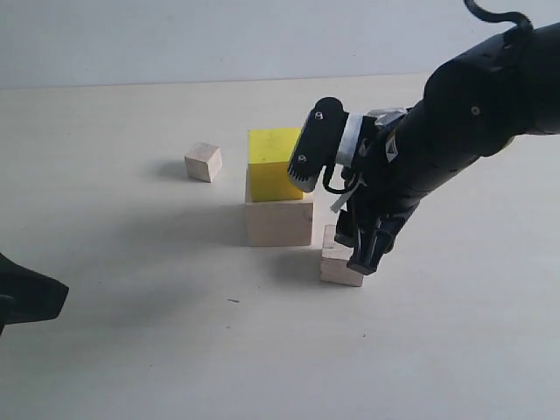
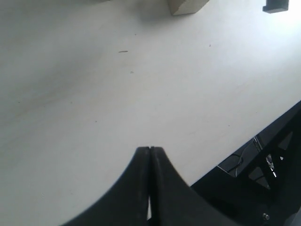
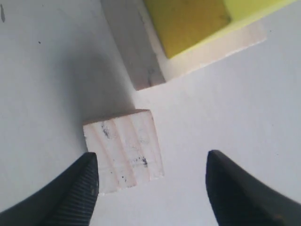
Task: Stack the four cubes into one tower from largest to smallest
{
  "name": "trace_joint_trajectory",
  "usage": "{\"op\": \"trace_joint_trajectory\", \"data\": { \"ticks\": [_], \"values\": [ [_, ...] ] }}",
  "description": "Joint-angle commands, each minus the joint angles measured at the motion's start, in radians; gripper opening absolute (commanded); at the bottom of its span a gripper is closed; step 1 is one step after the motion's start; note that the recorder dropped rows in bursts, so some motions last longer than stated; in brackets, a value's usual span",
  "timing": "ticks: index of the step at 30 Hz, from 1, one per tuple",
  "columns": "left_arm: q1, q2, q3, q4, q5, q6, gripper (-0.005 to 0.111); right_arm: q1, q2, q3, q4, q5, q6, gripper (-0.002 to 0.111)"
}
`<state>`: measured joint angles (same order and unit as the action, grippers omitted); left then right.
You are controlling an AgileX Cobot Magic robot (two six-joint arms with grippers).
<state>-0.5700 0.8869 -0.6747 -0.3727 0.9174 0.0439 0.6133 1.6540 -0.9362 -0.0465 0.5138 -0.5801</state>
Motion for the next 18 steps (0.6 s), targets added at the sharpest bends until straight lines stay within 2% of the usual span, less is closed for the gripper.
{"op": "trace_joint_trajectory", "data": {
  "ticks": [1,6,15,18],
  "values": [
    [0.003,-0.006,0.003,0.003,-0.021,0.005,0.000,-0.003,-0.011,0.001,0.079,-0.008,-0.054,0.063],
    [0.003,-0.006,0.003,-0.005,-0.020,0.005,0.000,-0.003,0.023,0.001,0.166,-0.035,-0.243,0.063],
    [0.003,-0.006,0.003,-0.007,-0.018,0.005,0.000,-0.003,0.023,0.001,0.226,-0.041,-0.268,0.063],
    [0.003,-0.006,0.003,-0.007,-0.016,0.005,0.000,-0.003,0.009,0.001,0.211,0.006,-0.264,0.063]
  ]
}}
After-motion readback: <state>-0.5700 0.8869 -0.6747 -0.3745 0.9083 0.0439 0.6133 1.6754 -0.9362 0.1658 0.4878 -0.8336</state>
